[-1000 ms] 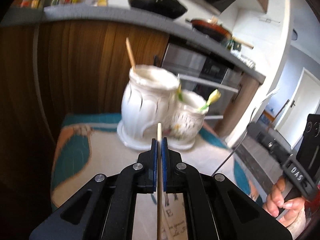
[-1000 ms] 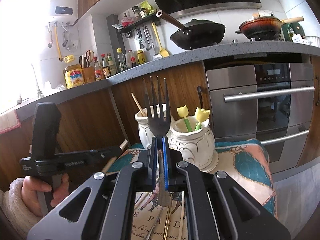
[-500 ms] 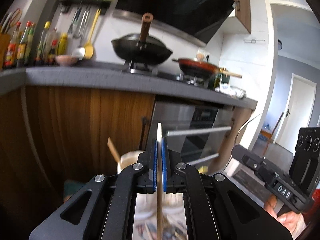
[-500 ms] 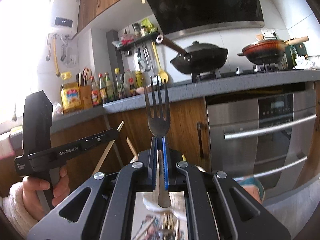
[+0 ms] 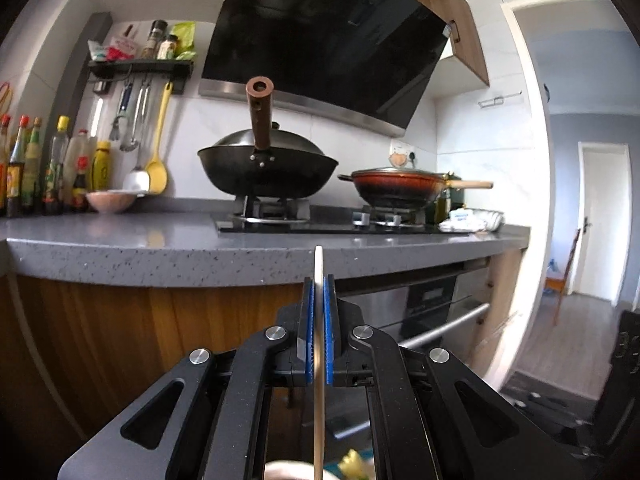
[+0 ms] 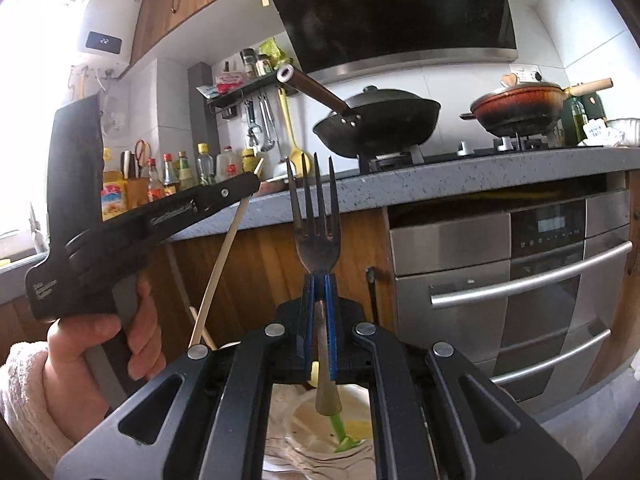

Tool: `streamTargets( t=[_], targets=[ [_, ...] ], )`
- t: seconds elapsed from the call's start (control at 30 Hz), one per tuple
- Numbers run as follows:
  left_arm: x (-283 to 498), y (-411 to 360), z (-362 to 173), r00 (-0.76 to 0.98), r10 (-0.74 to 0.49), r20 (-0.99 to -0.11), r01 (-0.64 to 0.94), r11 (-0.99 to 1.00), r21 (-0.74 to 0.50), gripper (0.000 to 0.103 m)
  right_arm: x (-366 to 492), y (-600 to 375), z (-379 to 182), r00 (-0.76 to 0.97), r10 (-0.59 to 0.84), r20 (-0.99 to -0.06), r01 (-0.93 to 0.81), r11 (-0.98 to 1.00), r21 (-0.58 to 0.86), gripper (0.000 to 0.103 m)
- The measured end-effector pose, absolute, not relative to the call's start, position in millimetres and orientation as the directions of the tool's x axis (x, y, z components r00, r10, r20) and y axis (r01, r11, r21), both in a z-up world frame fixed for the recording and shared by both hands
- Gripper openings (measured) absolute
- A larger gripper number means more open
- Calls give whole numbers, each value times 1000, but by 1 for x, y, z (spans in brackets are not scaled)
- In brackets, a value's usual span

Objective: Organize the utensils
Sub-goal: 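Carry both items to the holder, lowering chopstick into tall section, fork into small section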

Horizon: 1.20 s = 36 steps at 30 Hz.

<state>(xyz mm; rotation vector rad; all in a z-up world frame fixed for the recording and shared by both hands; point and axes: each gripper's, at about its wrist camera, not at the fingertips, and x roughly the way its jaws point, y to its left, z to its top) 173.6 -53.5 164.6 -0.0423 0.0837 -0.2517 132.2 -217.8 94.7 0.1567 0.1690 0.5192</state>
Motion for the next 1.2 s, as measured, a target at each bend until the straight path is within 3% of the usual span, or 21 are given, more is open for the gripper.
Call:
streamTargets(
  t=[0.6,0.87,1.2],
  targets=[
    [157,-35,127,969,-239,-67,231,968,-98,5,144,-209,58,816,526,-241,-498,850,170,5],
    [121,-11,92,966,-217,-140,193,967,-165,5,140,-203,52,806,530,-263,-508,848,151,5],
    [124,-28,77,939,-254,-233,238,967,-92,5,152,-199,37,798,498,-338,-476,866,153,5]
  ],
)
